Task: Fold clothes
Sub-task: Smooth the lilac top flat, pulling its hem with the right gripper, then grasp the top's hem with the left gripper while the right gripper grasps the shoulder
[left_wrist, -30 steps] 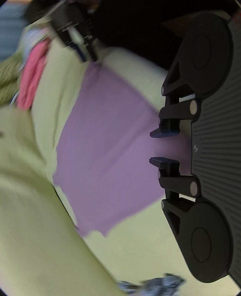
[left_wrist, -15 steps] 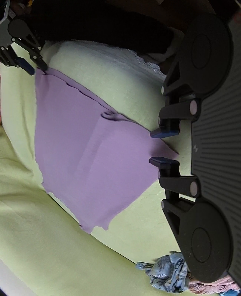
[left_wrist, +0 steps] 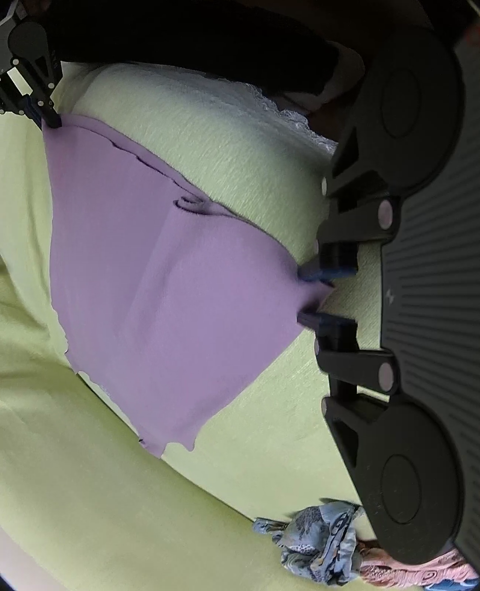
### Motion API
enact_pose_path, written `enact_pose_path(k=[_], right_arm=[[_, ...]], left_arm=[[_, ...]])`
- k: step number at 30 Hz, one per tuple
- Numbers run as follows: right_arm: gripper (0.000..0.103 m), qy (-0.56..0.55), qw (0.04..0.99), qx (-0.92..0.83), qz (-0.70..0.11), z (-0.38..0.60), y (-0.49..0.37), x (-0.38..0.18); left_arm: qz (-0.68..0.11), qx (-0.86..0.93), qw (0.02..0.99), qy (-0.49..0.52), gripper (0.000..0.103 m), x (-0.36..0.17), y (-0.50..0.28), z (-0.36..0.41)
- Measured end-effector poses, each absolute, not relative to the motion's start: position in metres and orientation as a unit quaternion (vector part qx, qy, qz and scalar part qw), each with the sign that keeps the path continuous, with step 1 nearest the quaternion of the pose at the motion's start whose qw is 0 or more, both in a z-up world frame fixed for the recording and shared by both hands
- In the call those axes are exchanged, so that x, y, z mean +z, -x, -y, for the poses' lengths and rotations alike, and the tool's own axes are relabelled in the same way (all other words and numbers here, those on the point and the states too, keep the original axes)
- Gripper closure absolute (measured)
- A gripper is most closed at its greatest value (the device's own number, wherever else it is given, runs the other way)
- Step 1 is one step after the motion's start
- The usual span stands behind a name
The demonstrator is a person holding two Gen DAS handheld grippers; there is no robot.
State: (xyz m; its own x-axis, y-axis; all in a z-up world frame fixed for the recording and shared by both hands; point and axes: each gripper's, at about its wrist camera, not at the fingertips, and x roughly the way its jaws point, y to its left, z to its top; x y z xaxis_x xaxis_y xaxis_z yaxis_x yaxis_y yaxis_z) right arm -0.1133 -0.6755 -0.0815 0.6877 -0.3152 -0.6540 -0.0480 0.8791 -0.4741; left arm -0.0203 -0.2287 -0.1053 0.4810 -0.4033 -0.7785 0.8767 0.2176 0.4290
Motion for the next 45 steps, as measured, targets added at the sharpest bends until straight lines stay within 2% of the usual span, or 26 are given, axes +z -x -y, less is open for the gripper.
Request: enact_pose_path(k=[12,13,15,16,18,19,20,22,25,30,33,35,36,37,45], right_arm=[[0.100,0.224,0.878,-0.108,-0.408,0.691,0.120,-0.080],[0.100,0.216,0.880,-0.110,-0.408,0.693,0.121,-0.079],[0.100,0.208,0.881,-0.110,-0.409,0.695,0.123,-0.078],[0.096,0.210,0.880,-0.109,-0.412,0.695,0.124,-0.078],[0.096,0.207,0.881,-0.105,-0.412,0.695,0.128,-0.076],[0.095,0.205,0.882,-0.103,-0.412,0.695,0.131,-0.076],[0.089,0.205,0.884,-0.095,-0.410,0.692,0.133,-0.075],[0.084,0.208,0.887,-0.077,-0.404,0.687,0.136,-0.072],[0.084,0.214,0.892,-0.050,-0.395,0.679,0.136,-0.068],[0.084,0.222,0.894,-0.036,-0.387,0.664,0.132,-0.070],[0.080,0.221,0.898,-0.030,-0.380,0.659,0.133,-0.069],[0.077,0.233,0.896,-0.022,-0.378,0.654,0.133,-0.071],[0.076,0.244,0.894,-0.017,-0.376,0.649,0.134,-0.073],[0.075,0.258,0.892,-0.008,-0.372,0.645,0.135,-0.074],[0.070,0.342,0.883,0.072,-0.313,0.594,0.119,-0.084]], left_arm=[[-0.289,-0.428,0.721,-0.463,0.101,-0.097,0.017,0.214],[-0.291,-0.427,0.726,-0.455,0.093,-0.095,0.016,0.213],[-0.296,-0.425,0.736,-0.437,0.088,-0.092,0.014,0.211],[-0.304,-0.422,0.744,-0.419,0.084,-0.090,0.010,0.209],[-0.320,-0.417,0.758,-0.385,0.071,-0.086,0.001,0.205],[-0.326,-0.416,0.763,-0.372,0.070,-0.084,-0.003,0.204],[-0.325,-0.417,0.764,-0.368,0.070,-0.084,-0.003,0.204],[-0.299,-0.426,0.752,-0.404,0.070,-0.087,0.006,0.207],[-0.223,-0.430,0.715,-0.505,0.070,-0.103,0.031,0.216],[-0.147,-0.408,0.693,-0.576,0.067,-0.123,0.051,0.229],[-0.113,-0.385,0.691,-0.601,0.069,-0.131,0.051,0.232],[-0.098,-0.378,0.685,-0.615,0.081,-0.136,0.051,0.234],[-0.095,-0.376,0.682,-0.619,0.098,-0.138,0.052,0.235],[-0.096,-0.376,0.680,-0.622,0.101,-0.139,0.052,0.236],[-0.149,-0.407,0.737,-0.519,0.103,-0.092,0.036,0.236]])
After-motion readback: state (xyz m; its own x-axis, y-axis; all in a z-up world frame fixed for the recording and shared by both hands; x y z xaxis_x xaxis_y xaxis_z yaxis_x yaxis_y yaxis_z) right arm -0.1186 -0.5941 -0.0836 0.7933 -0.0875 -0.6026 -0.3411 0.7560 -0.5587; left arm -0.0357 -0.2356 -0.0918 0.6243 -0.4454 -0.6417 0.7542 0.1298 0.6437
